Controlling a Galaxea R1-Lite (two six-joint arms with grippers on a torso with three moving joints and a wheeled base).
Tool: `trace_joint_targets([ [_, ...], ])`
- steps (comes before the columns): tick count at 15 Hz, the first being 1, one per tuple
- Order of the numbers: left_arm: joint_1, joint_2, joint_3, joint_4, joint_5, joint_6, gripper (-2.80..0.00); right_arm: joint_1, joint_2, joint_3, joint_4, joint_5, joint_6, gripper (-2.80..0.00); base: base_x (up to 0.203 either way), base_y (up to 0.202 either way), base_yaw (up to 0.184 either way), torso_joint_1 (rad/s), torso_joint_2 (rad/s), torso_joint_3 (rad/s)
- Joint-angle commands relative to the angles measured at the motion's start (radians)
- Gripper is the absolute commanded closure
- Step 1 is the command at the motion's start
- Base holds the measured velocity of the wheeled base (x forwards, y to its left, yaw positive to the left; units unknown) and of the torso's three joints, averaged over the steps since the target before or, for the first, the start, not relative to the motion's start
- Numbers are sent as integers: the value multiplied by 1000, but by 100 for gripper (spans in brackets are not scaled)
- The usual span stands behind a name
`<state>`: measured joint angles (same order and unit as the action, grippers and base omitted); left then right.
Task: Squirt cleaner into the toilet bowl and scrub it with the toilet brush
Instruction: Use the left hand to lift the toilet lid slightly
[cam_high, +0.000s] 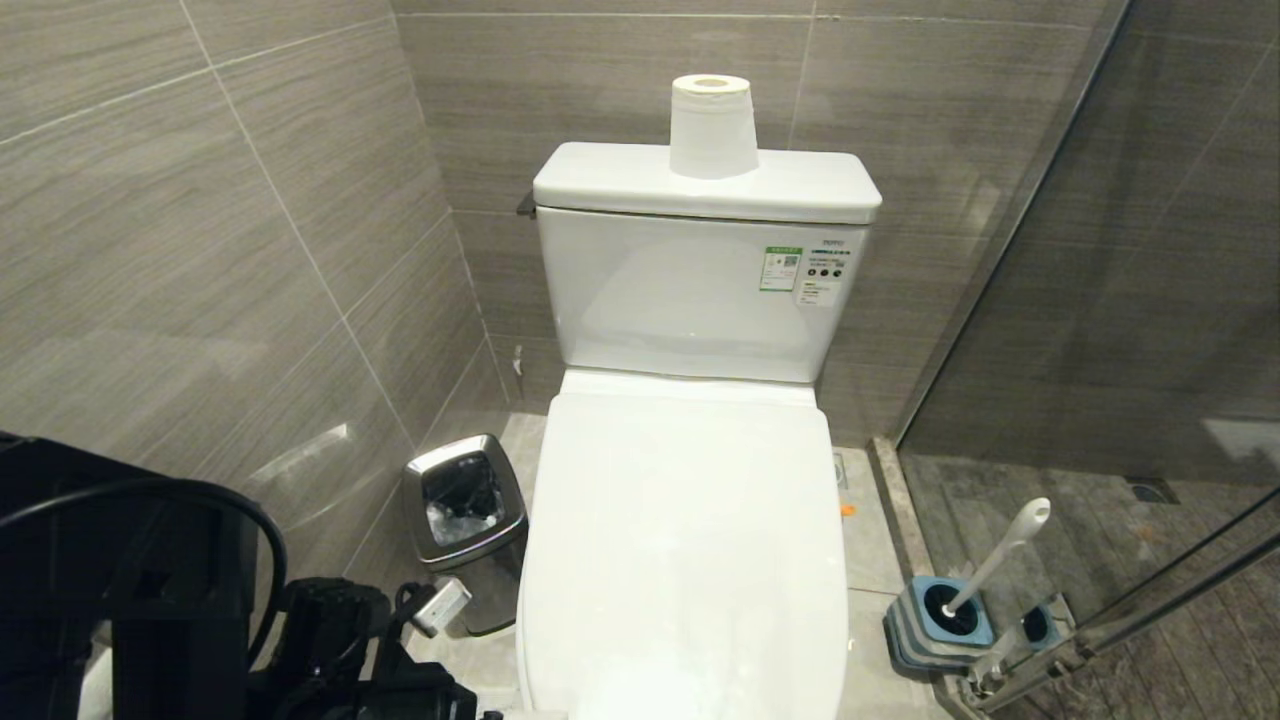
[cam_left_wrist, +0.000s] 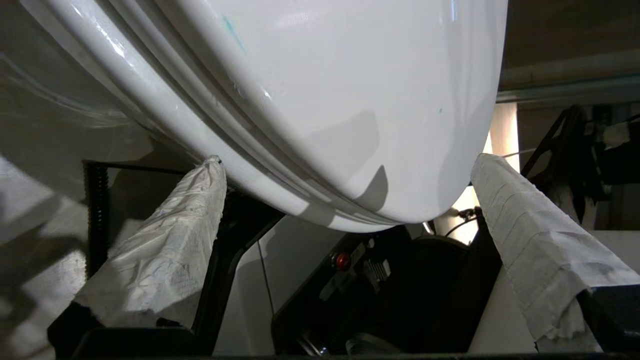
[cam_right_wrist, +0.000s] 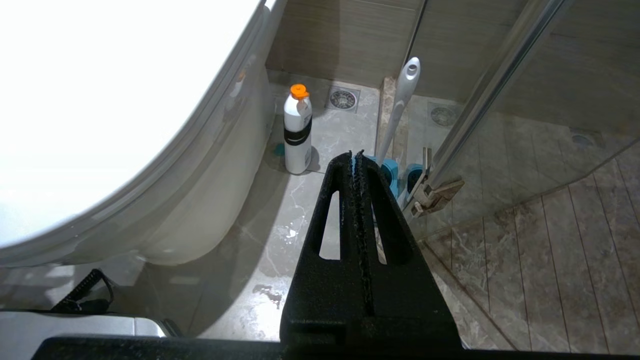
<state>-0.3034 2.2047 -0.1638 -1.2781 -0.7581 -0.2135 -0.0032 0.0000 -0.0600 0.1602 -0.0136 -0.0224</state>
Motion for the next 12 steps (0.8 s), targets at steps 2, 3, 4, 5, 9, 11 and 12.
trace_joint_targets([
  [2,-8,-2,-13,-1,-4,5,-280,0,0,0,1,1,-1,0,0,0,0,0,0,0],
  [3,-10,-3,-18,5,-4,5,-280,0,0,0,1,0,-1,0,0,0,0,0,0,0],
  [4,-11,-6,-20,15,-4,5,-280,0,0,0,1,1,-1,0,0,0,0,0,0,0],
  [5,-14,-8,-20,26,-6,5,-280,0,-2,0,1,0,-1,0,0,0,0,0,0,0],
  [9,-38,-16,-40,56,10,25,-280,0,0,0,1,0,-1,0,0,0,0,0,0,0],
  [11,-48,-15,-70,86,27,40,-280,0,-2,0,1,1,-1,0,0,0,0,0,0,0],
  [12,-49,-17,-82,103,28,42,-280,0,-1,0,1,1,-1,0,0,0,0,0,0,0],
])
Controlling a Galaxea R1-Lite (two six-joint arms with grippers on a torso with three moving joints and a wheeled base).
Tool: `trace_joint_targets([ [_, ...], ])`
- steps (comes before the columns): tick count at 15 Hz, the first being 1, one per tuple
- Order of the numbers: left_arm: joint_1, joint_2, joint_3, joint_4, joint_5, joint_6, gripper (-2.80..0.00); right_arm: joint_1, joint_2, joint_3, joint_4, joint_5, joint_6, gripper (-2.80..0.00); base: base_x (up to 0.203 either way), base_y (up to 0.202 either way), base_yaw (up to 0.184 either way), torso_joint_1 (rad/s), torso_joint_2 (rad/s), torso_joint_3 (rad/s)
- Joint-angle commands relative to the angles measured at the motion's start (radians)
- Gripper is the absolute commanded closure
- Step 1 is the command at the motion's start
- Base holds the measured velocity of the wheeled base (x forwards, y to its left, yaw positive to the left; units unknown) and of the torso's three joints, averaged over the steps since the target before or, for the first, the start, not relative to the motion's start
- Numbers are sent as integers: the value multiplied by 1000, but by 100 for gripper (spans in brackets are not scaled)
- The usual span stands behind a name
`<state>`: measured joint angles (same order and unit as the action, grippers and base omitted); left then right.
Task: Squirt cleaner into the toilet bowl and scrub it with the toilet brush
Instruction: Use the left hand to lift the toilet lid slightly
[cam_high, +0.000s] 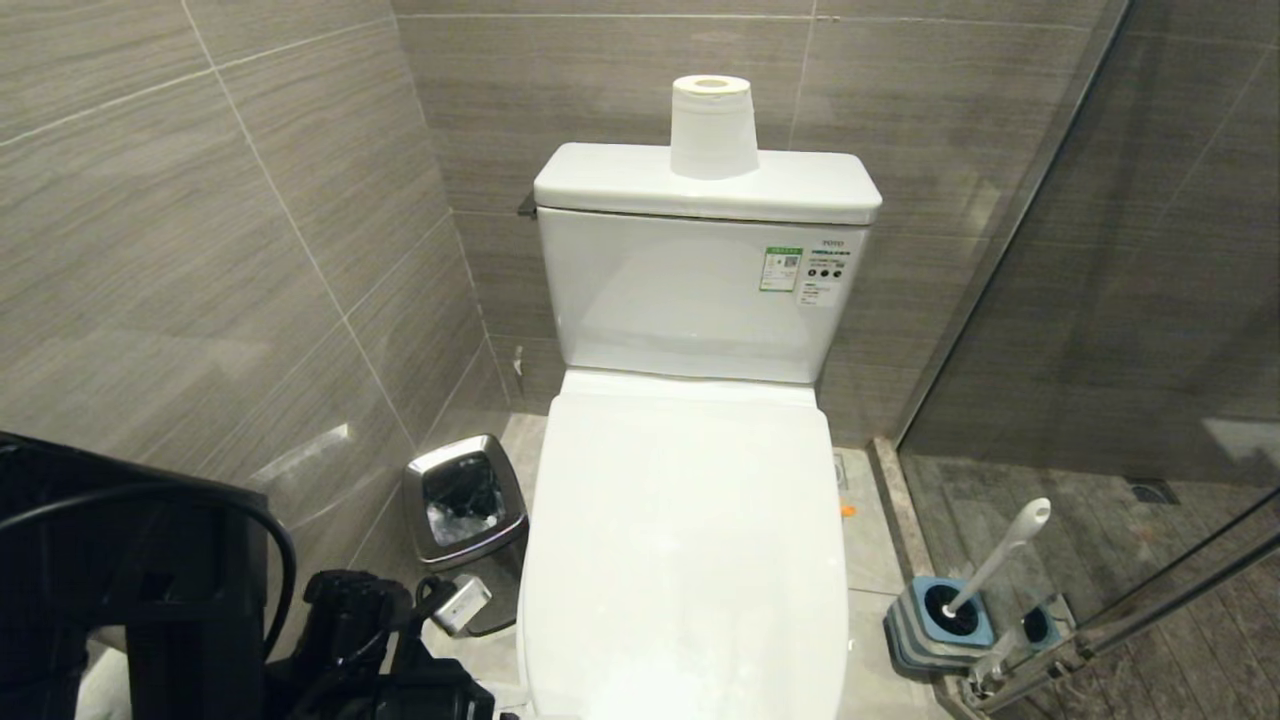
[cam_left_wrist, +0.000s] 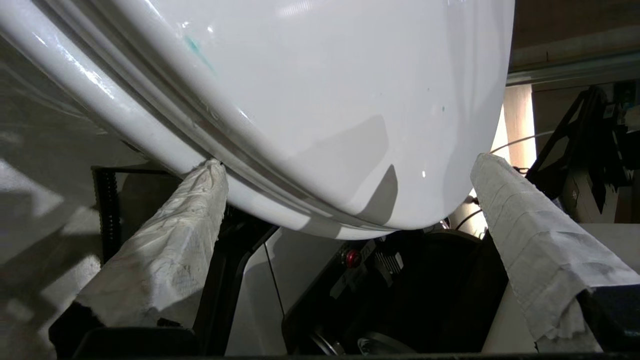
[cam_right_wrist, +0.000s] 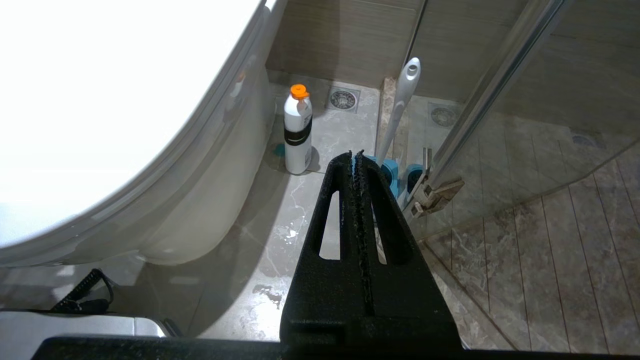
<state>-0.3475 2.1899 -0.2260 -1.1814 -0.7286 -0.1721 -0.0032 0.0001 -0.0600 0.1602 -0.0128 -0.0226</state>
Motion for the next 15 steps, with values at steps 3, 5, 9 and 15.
trace_joint_targets([
  [3,-13,-13,-41,48,-1,0,-280,0,0,0,1,-1,0,0,0,0,0,0,0,0],
  [5,-18,-21,-39,84,0,7,-280,0,-1,0,1,-1,0,0,0,0,0,0,0,0],
  [9,-19,-42,-35,120,-4,27,-280,0,-2,0,1,-1,0,0,0,0,0,0,0,0],
  [15,-13,-67,-33,132,-69,13,-280,0,0,0,1,-1,0,0,0,0,0,0,0,0],
])
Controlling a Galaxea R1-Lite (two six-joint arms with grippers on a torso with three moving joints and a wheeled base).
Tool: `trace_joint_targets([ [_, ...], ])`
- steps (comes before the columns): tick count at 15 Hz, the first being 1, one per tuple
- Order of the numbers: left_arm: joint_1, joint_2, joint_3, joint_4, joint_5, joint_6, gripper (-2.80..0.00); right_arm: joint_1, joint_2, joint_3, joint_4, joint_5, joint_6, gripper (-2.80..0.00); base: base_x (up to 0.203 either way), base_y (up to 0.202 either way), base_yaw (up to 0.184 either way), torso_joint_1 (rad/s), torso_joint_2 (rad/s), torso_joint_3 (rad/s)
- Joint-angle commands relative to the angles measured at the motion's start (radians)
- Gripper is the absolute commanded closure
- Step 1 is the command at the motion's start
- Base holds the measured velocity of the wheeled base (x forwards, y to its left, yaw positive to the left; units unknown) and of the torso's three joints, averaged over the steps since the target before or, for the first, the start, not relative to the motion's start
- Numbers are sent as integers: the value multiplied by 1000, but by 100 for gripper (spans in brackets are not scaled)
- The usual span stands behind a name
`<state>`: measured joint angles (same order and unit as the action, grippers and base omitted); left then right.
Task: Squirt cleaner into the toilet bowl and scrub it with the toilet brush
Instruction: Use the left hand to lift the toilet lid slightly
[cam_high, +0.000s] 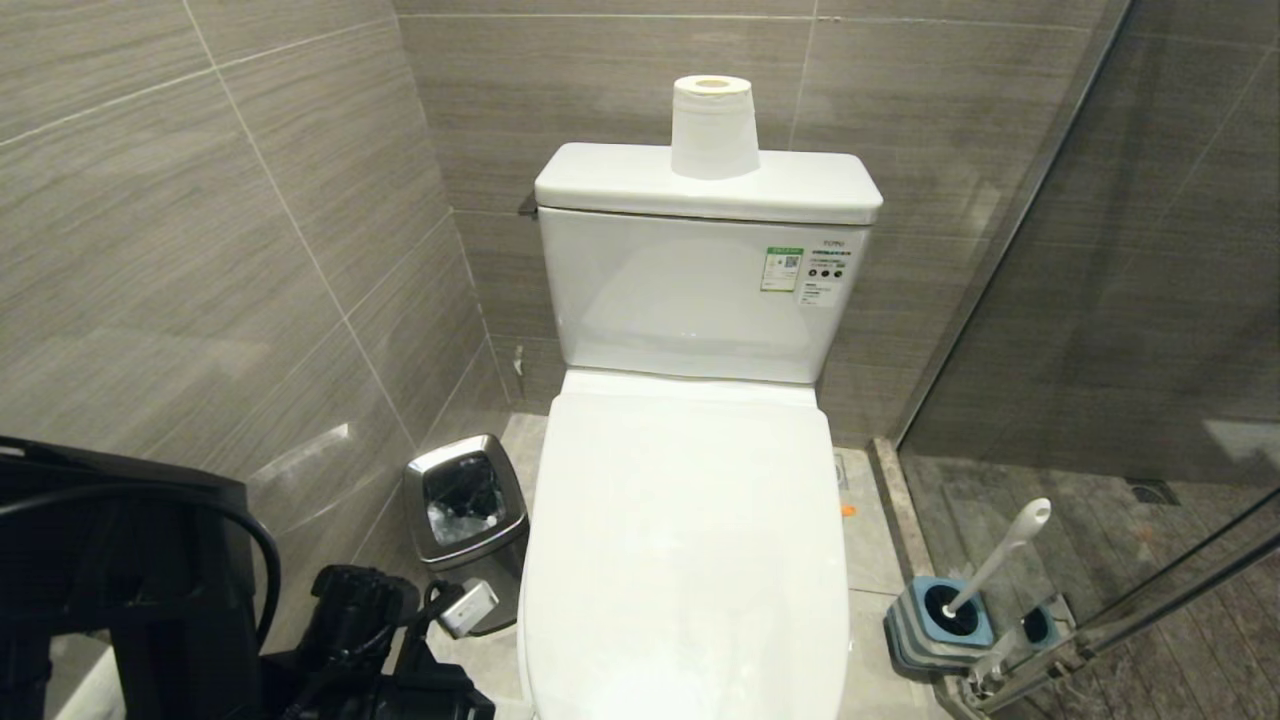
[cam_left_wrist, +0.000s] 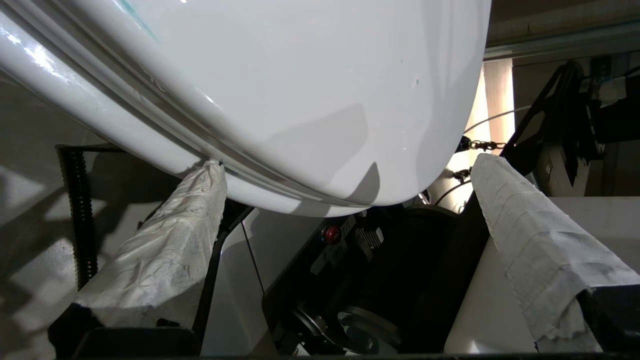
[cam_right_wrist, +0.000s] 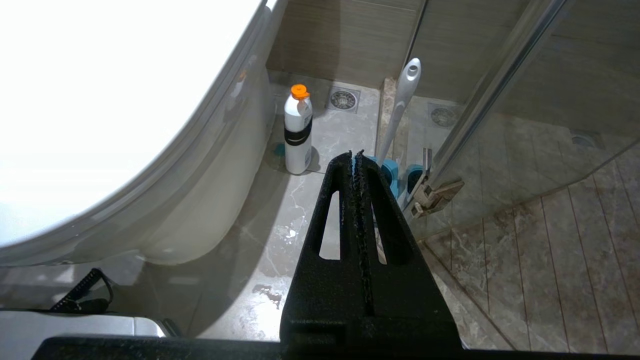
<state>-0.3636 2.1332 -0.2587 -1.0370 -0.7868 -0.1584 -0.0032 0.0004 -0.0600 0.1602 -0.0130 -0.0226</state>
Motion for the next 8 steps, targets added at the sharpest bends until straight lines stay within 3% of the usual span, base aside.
trace_joint_targets([
  [1,6,-17,-1,-12,-17,-1,-280,0,0,0,1,-1,0,0,0,0,0,0,0,0],
  [8,12,-21,7,-18,-33,10,-280,0,-2,0,1,1,0,0,0,0,0,0,0,0],
])
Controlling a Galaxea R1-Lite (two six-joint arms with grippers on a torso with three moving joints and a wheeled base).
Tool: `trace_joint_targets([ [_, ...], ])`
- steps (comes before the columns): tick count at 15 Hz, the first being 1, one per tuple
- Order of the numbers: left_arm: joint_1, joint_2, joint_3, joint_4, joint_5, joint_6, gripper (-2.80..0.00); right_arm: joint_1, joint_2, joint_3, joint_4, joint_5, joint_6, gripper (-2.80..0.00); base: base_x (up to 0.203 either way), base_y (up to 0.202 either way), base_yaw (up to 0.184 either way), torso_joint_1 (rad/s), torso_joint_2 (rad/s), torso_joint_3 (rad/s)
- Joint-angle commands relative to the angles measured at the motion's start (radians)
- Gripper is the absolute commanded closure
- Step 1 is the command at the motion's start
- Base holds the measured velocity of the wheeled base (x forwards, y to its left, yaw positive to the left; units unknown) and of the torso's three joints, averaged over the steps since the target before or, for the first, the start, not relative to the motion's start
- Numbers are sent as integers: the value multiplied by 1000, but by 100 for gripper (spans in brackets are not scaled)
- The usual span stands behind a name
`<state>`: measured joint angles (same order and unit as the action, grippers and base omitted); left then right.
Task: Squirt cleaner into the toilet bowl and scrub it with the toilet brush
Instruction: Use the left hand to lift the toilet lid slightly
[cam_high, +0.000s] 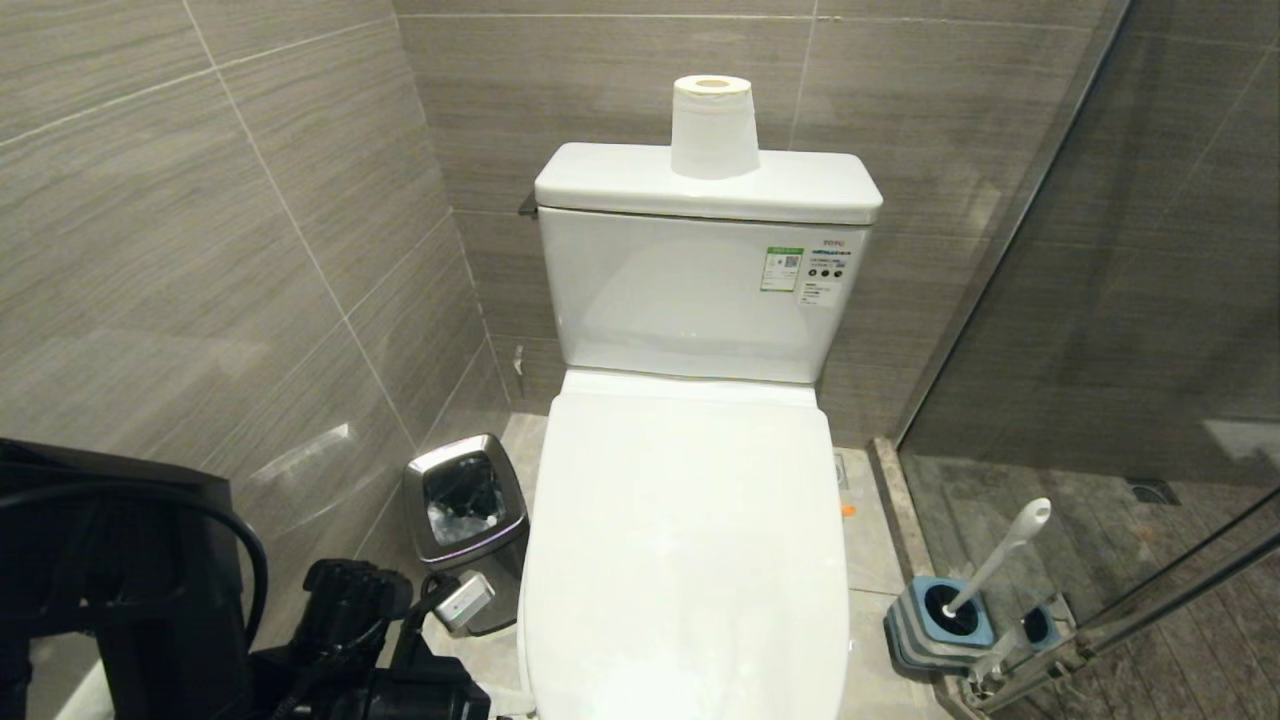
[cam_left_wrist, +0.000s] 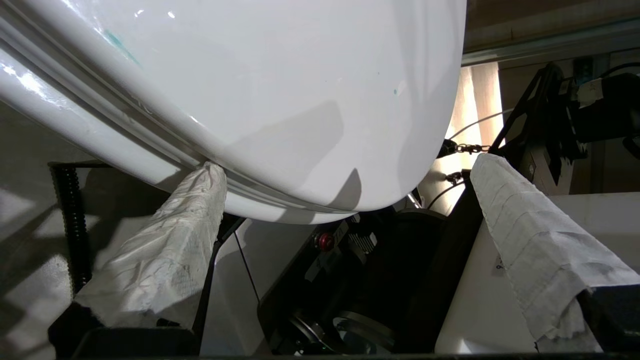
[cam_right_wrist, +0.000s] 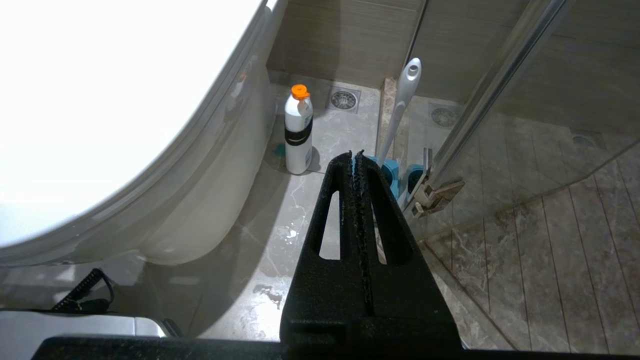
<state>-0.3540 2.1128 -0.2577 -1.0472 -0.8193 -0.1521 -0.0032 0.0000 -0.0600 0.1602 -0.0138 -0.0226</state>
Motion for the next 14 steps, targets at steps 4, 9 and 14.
trace_joint_targets([
  [4,20,10,8,-5,84,53,-280,0,-1,0,1,0,0,0,0,0,0,0,0,0],
  [9,50,19,14,2,88,58,-280,0,0,0,1,0,0,0,0,0,0,0,0,0],
  [14,43,24,6,78,86,129,-280,0,-2,0,1,0,0,0,0,0,0,0,0,0],
])
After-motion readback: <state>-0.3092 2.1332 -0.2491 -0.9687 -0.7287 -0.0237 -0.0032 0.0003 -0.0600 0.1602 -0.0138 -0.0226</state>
